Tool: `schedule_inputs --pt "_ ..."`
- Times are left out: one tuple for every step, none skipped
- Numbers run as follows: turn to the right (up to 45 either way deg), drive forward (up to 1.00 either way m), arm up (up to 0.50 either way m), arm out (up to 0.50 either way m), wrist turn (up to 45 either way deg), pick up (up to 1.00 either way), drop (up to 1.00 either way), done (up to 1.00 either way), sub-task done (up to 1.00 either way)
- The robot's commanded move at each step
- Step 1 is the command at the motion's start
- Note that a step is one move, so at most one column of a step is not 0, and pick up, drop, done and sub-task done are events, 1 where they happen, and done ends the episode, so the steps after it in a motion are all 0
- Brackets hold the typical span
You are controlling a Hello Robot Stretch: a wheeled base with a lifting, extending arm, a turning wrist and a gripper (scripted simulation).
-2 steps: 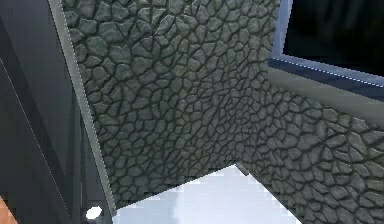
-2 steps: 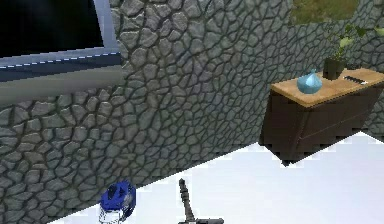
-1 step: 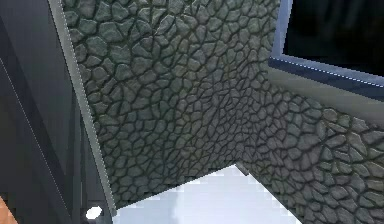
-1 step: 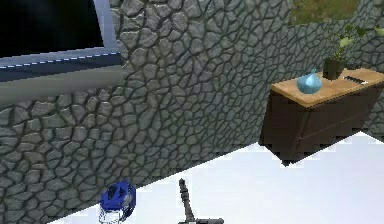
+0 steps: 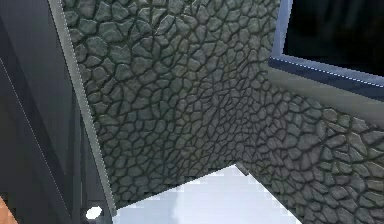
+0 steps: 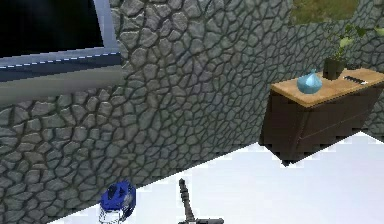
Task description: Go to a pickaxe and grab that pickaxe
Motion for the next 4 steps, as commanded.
schedule_inputs --pt "0.0 0.00 0.00 0.00 45.0 0.00 0.00 0.00 0.00" --pt "0.0 0.00 0.00 0.00 45.0 0.00 0.00 0.00 0.00" --pt "0.0 0.00 0.00 0.00 3.0 0.00 0.00 0.00 0.00" --pt "0.0 0.00 -0.30 0.00 0.0 0.00 0.00 0.00 0.00"
